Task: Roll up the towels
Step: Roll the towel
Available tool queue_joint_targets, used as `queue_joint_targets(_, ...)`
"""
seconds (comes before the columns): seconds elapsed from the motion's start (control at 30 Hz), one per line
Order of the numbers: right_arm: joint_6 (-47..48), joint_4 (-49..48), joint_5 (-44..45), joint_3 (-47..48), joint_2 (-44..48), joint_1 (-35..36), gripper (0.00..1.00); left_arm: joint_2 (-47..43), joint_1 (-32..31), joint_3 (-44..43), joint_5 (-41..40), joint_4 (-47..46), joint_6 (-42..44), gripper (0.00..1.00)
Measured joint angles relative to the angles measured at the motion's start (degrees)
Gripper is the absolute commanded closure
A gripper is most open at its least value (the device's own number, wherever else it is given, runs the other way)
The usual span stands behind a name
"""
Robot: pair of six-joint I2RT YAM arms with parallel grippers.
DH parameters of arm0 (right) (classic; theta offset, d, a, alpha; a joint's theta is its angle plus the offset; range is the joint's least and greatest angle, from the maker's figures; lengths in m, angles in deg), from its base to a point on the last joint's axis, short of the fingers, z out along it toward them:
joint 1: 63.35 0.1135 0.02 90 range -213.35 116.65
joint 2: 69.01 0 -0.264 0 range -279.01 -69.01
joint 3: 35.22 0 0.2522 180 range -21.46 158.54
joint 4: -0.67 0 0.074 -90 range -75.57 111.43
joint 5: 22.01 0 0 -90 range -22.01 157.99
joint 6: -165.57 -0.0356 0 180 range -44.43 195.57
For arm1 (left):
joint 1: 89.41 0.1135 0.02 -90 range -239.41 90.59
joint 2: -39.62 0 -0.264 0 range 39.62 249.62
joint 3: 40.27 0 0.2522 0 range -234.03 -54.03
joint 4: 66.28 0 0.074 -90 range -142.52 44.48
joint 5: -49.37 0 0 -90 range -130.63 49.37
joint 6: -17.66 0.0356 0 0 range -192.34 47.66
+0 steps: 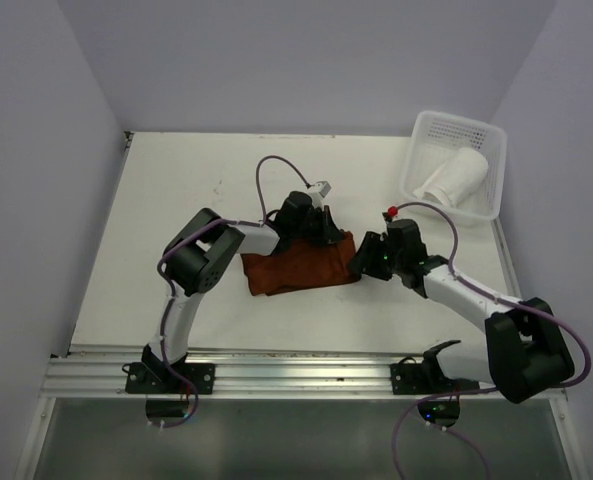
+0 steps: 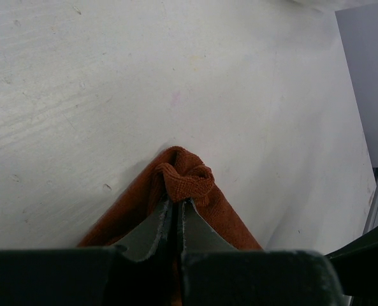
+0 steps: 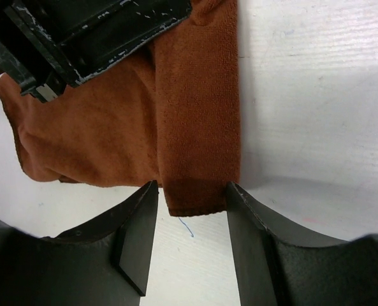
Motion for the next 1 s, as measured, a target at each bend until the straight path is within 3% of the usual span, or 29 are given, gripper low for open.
queue_joint_targets(0.43,0.5,-5.6,0.2,0.0,-8.8,-0.3,0.48,-0.2,0.0,0.2,-0.3,0.2,0.9,1.00)
queue_joint_targets(0.73,0.9,-11.8,-1.3,-1.4,-11.3,-0.4,0.74,-1.0,0.0,0.3,-1.2,1.6,1.3,1.00)
queue_joint_targets(0.87,1.5,-13.8,-1.2,-2.7,-11.3,-0.4,0.93,-1.2,0.0,0.3,-1.4,2.2,1.3,1.00)
queue_joint_targets(1.0,2.2,-14.9,-1.2,-3.4,-11.1,-0.4,1.00,-1.5,0.0,0.2,-1.9,3.2,1.3,0.82)
